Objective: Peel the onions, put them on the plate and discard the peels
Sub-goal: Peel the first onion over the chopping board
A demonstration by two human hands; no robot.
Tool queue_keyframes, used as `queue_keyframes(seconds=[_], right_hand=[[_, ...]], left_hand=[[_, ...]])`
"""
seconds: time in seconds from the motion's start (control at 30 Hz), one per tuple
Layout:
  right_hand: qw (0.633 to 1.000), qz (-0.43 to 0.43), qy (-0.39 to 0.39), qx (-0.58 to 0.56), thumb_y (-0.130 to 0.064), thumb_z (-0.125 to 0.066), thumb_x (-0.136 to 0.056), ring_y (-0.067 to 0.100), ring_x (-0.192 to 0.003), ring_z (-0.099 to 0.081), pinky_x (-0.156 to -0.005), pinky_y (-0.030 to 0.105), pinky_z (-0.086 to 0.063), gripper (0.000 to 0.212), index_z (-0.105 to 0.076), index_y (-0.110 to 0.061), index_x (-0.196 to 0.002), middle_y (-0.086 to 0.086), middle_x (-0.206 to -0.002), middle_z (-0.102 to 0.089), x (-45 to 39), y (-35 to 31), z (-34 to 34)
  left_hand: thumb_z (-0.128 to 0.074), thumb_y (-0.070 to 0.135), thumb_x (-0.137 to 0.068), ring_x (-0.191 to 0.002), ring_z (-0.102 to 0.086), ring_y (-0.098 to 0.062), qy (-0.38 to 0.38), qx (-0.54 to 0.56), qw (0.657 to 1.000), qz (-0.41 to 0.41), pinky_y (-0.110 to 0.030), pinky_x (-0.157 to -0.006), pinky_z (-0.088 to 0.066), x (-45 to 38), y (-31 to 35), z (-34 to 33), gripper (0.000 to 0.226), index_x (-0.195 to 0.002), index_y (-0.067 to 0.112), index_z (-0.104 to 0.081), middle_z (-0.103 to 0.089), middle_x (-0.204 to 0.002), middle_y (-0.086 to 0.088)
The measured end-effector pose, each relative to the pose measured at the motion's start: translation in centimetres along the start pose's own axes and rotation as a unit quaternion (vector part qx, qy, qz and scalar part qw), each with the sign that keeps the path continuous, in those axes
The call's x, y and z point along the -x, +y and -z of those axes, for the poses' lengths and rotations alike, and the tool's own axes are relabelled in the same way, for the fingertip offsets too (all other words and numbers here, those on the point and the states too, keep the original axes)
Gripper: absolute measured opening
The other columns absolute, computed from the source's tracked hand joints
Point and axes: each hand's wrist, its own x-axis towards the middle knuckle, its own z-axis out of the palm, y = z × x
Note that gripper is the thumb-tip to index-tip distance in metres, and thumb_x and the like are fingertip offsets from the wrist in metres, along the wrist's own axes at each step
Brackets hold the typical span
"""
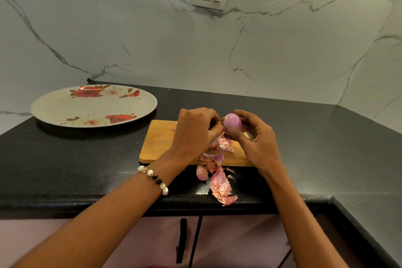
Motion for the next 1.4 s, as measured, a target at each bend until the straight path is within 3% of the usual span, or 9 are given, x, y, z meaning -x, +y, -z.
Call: queue_keyframes(seconds=[0.3, 0.47, 0.57, 0.67, 0.9, 1.03, 1.17, 1.33, 1.4], right_hand=[[0.996, -0.013, -0.028, -0.087, -0.027, -0.065, -0.086, 0.025, -0.113, -0.065, -0.092, 0.042, -0.058, 0.045, -0.057, -0.015, -0.129, 0.011, -0.124, -0.064, 0.1, 0.0, 0.0], [0.987, -0.055, 0.029, -0.149, -0.011, -0.060, -0.092, 0.023, -0.106, -0.069, -0.081, 0.026, -0.059, 0.035, -0.056, -0.007, -0.127, 0.017, -0.122, -0.062, -0.2, -0.2, 0.2], [0.996, -0.041, 0.047, -0.064, -0.022, -0.068, -0.086, 0.020, -0.104, -0.066, -0.083, 0.021, -0.057, 0.044, -0.058, -0.013, -0.127, 0.009, -0.120, -0.064, -0.2, 0.1, 0.4], [0.999, -0.024, 0.035, 0.020, -0.014, -0.078, -0.082, 0.014, -0.102, -0.060, -0.082, 0.014, -0.053, 0.050, -0.059, -0.014, -0.128, 0.003, -0.121, -0.062, -0.2, 0.6, 0.3], [0.999, 0.008, 0.030, 0.043, -0.010, -0.082, -0.078, 0.018, -0.107, -0.060, -0.084, 0.014, -0.053, 0.055, -0.057, -0.022, -0.125, 0.005, -0.123, -0.060, -0.1, 0.7, 0.4], [0.999, 0.010, 0.033, 0.042, -0.009, -0.084, -0.076, 0.020, -0.108, -0.062, -0.085, 0.020, -0.056, 0.057, -0.057, -0.024, -0.124, 0.004, -0.122, -0.060, 0.1, 0.4, 0.5], [0.998, 0.008, 0.029, 0.054, -0.010, -0.086, -0.075, 0.017, -0.108, -0.062, -0.085, 0.021, -0.057, 0.059, -0.057, -0.023, -0.125, 0.001, -0.121, -0.061, 0.4, 0.1, 0.4], [0.998, -0.057, 0.037, -0.019, -0.008, -0.086, -0.072, 0.017, -0.110, -0.064, -0.085, 0.023, -0.057, 0.066, -0.058, -0.016, -0.131, 0.003, -0.124, -0.064, 0.1, -0.8, 0.0], [0.994, -0.079, 0.048, -0.051, -0.005, -0.086, -0.071, 0.018, -0.109, -0.064, -0.081, 0.019, -0.056, 0.067, -0.057, -0.017, -0.130, 0.005, -0.123, -0.063, -0.4, -1.6, -0.4]], left_hand=[[-0.058, 0.031, -0.080, -0.064, -0.054, -0.008, -0.010, 0.071, 0.997, 0.020, -0.048, -0.068, -0.051, -0.4, 0.4, 0.2, 0.014, -0.075, 0.019, -0.062, -0.056, -0.067, 0.012], [-0.055, 0.026, -0.082, -0.065, -0.054, -0.007, 0.031, 0.047, 0.998, 0.042, -0.051, -0.071, -0.049, -0.5, -0.1, 0.3, 0.008, -0.075, 0.023, -0.056, -0.051, -0.065, 0.017], [-0.065, 0.022, -0.081, -0.079, -0.057, -0.012, 0.068, -0.029, 0.996, 0.045, -0.038, -0.077, -0.036, -0.4, -0.6, 0.6, 0.005, -0.085, 0.019, -0.063, -0.061, -0.079, 0.009], [-0.066, 0.016, -0.080, -0.091, -0.059, -0.018, 0.088, -0.091, 0.992, 0.024, -0.034, -0.080, -0.026, -0.5, -0.9, 0.9, 0.015, -0.094, 0.021, -0.067, -0.067, -0.091, 0.004], [-0.060, 0.050, -0.082, -0.098, -0.054, -0.019, 0.136, -0.178, 0.972, 0.076, -0.037, -0.083, -0.022, -0.3, -1.3, 2.0, 0.026, -0.078, 0.027, -0.071, -0.068, -0.086, 0.007], [-0.072, 0.043, -0.077, -0.101, -0.052, -0.024, 0.155, -0.172, 0.964, 0.132, -0.041, -0.083, -0.024, -0.3, -1.9, 2.5, 0.027, -0.065, 0.019, -0.069, -0.066, -0.089, 0.002], [-0.077, 0.044, -0.072, -0.111, -0.045, -0.021, 0.123, -0.146, 0.964, 0.183, -0.041, -0.088, -0.024, -0.2, -2.0, 3.2, 0.031, -0.097, 0.028, -0.066, -0.060, -0.109, 0.005], [-0.073, 0.047, -0.076, -0.112, -0.043, -0.018, 0.135, -0.063, 0.958, 0.246, -0.044, -0.090, -0.028, 0.1, -1.6, 4.2, 0.021, -0.085, 0.028, -0.070, -0.063, -0.105, 0.009], [-0.075, 0.042, -0.076, -0.110, -0.041, -0.012, 0.126, -0.007, 0.958, 0.259, -0.040, -0.087, -0.030, 0.1, -1.7, 4.8, 0.041, -0.115, 0.034, -0.062, -0.063, -0.105, 0.014]])
